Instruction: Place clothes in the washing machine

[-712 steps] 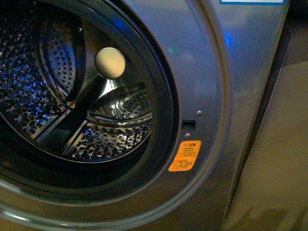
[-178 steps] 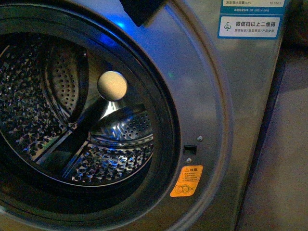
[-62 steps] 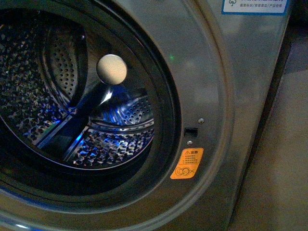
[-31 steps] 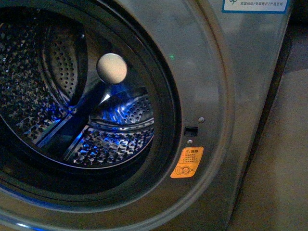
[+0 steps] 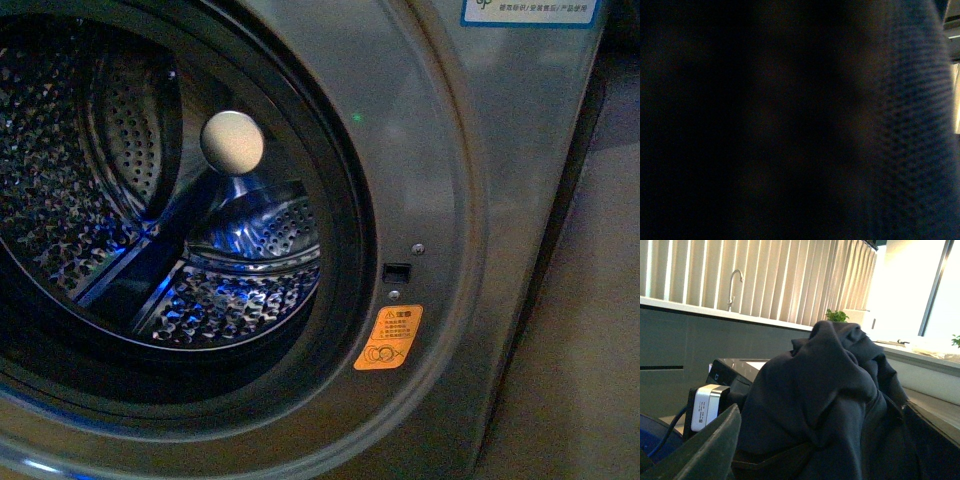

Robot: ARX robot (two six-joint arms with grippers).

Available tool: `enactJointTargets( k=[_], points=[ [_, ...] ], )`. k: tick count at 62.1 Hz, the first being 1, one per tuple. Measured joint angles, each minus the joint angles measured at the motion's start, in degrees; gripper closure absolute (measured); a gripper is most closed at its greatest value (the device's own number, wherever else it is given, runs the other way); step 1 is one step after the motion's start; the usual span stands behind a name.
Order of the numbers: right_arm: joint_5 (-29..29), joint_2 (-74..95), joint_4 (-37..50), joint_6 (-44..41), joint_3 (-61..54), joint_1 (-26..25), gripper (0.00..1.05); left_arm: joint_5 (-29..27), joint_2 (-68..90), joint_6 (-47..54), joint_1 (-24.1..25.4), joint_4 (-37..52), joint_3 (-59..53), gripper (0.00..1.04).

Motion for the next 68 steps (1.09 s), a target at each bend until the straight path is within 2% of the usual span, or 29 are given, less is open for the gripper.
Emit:
enactJointTargets(
  k=[1,7,26,39,40,41,46,50,55,68],
  points=[
    [-0.02,0.0,0.0,0.0,0.0,0.0,0.06,0.02,-0.31,-0.48,0.61,0.37,-0.83,0.82],
    [-0.02,0.0,0.0,-0.02,0.0,0.0,0.07,0.66,-2.25,-2.89,3.06,2.36,-5.16,0.91],
    [-0.02,0.0,0.0,-0.02,0.0,0.0,0.07,3.89,-8.33,-5.88,8.79,9.62,-21.9,0.92],
    [0.07,0.0,0.02,-0.04,0.0,0.0,0.07,6.62,-9.42,-8.33,14.58,12.26,-29.62,0.92],
    [0.76,-0.04,0.33,-0.28,-0.09,0.11,0.07,6.71,-9.49,-8.5,14.88,12.39,-29.94,0.92],
    [3.85,-0.31,2.23,-1.07,-0.9,0.85,0.07,6.86,-9.55,-8.81,15.47,12.7,-30.53,0.92],
    [22.62,-3.65,12.98,-5.14,-9.14,3.37,0.07,7.98,-10.25,-9.79,17.62,13.81,-33.59,0.92],
    [30.32,-8.37,14.67,-5.66,-17.49,3.21,0.07,8.57,-10.51,-9.88,18.51,14.82,-36.0,0.92],
    [31.71,-14.69,15.19,-2.16,-29.09,0.37,0.07,9.27,-10.23,-9.86,19.08,16.04,-38.8,0.92],
    [36.52,-24.06,15.5,5.2,-47.6,-1.95,0.07,8.98,-7.34,-9.09,18.34,19.26,-41.9,0.92]
  ],
)
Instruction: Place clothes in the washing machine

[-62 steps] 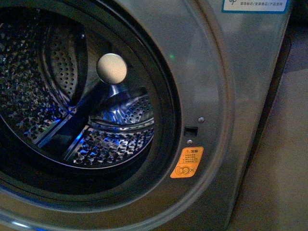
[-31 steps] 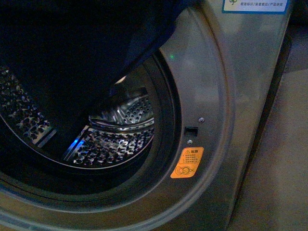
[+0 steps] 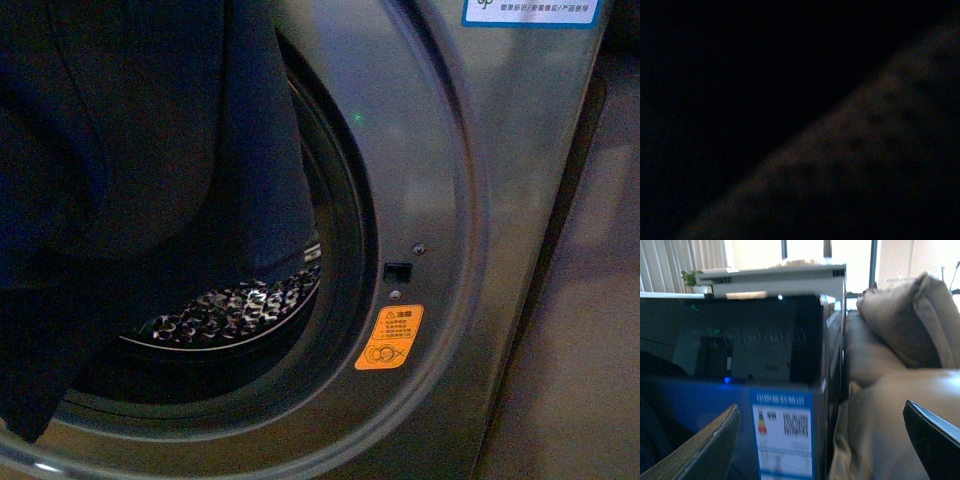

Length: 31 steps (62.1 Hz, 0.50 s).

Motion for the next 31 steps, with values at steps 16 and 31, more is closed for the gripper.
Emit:
enactJointTargets(
  k=[16,31],
  points=[
    [3.1,-10.69,-10.25,1.44,-13.94,-4.98,0.4,-1.44,6.08,1.97,-1.4,4.22,-1.4,0.92],
    [-5.16,-18.38,-8.0,1.66,-23.87,-13.42,0.79,-2.51,13.22,3.78,-1.92,7.19,-1.53,0.92]
  ],
)
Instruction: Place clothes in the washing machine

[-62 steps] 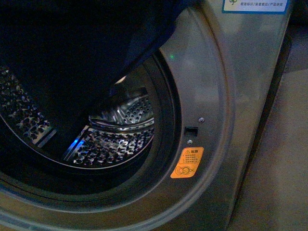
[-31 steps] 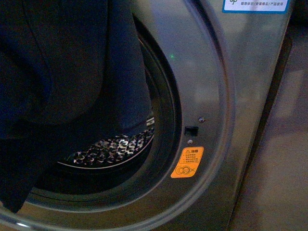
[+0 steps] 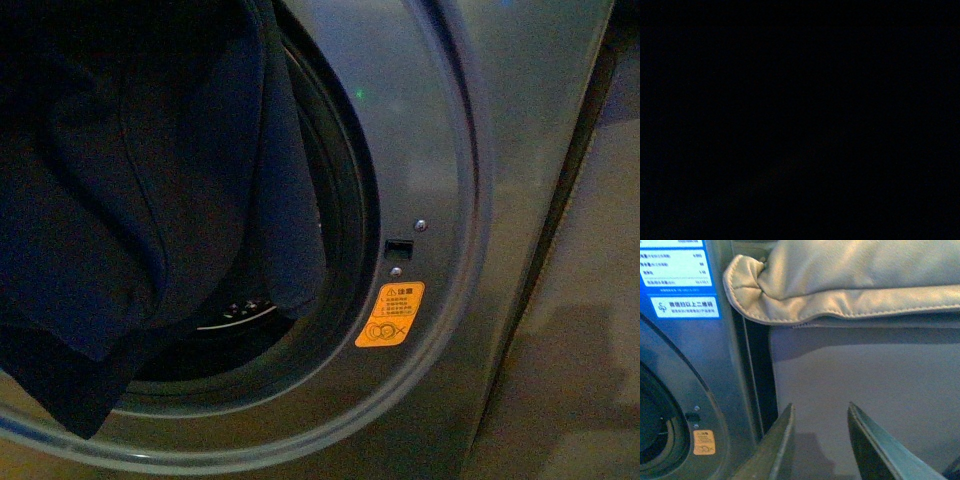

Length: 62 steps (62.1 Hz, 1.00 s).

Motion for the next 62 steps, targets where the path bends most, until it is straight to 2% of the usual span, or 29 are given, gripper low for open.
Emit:
enactJointTargets(
  k=[4,8,10,25,31,37,57,62],
  points=[
    [-1.16,-1.11,0.2,0.0,-1.44,-1.31,0.86,-0.31,1.16,0.26,-0.17,0.44,0.0,0.92],
    [-3.34,-3.1,0.63,0.02,-3.91,-3.67,1.0,-0.76,3.63,1.07,-0.33,1.31,0.0,0.92],
    [-4.15,-3.78,0.74,-0.04,-4.74,-4.46,1.04,-1.07,4.5,1.25,-0.39,1.53,0.0,0.92],
    [-8.52,-8.22,0.92,0.11,-9.53,-9.05,1.02,-3.52,11.89,4.63,-0.79,1.68,0.57,0.92],
    [-14.49,-9.77,0.87,0.13,-10.8,-13.38,1.02,-4.9,14.05,5.86,-0.72,0.66,1.4,0.92],
    [-15.54,-10.97,0.79,0.15,-11.72,-16.11,1.02,-6.36,16.63,7.06,-0.48,-0.2,2.36,0.92],
    [-15.93,-14.64,-0.04,0.15,-14.36,-16.87,1.02,-8.87,25.81,10.93,-0.15,-1.73,8.72,0.92],
    [-15.93,-18.84,-5.35,0.15,-14.53,-16.92,1.02,-9.49,28.0,11.8,-0.15,-2.97,11.61,0.92]
  ],
)
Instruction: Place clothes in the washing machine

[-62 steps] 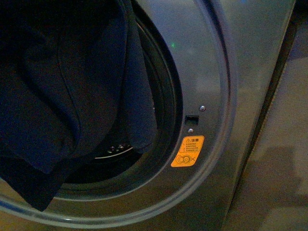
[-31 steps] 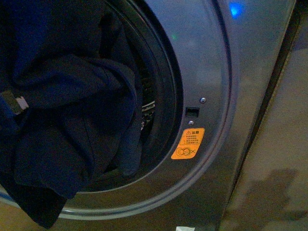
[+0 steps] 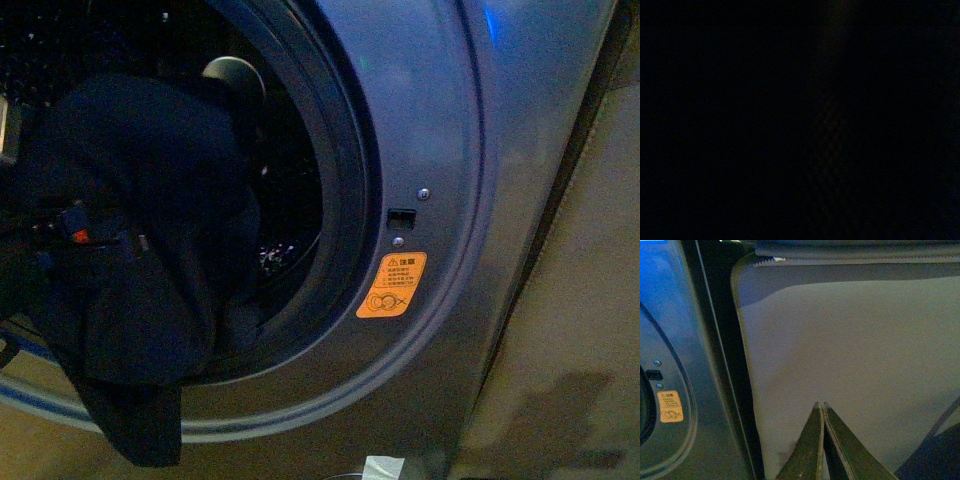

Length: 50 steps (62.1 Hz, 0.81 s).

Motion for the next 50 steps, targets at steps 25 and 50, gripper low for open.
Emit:
enactJointTargets(
  k=[25,50],
  points=[
    [-0.13,-6.67,-2.14,0.0,-3.45,0.0,1.02,-5.14,11.82,3.34,-0.07,-9.16,17.38,0.92],
    [-0.11,-6.82,-2.16,0.0,-3.61,0.0,1.02,-9.09,18.27,4.33,-0.48,-18.08,31.85,0.92]
  ],
)
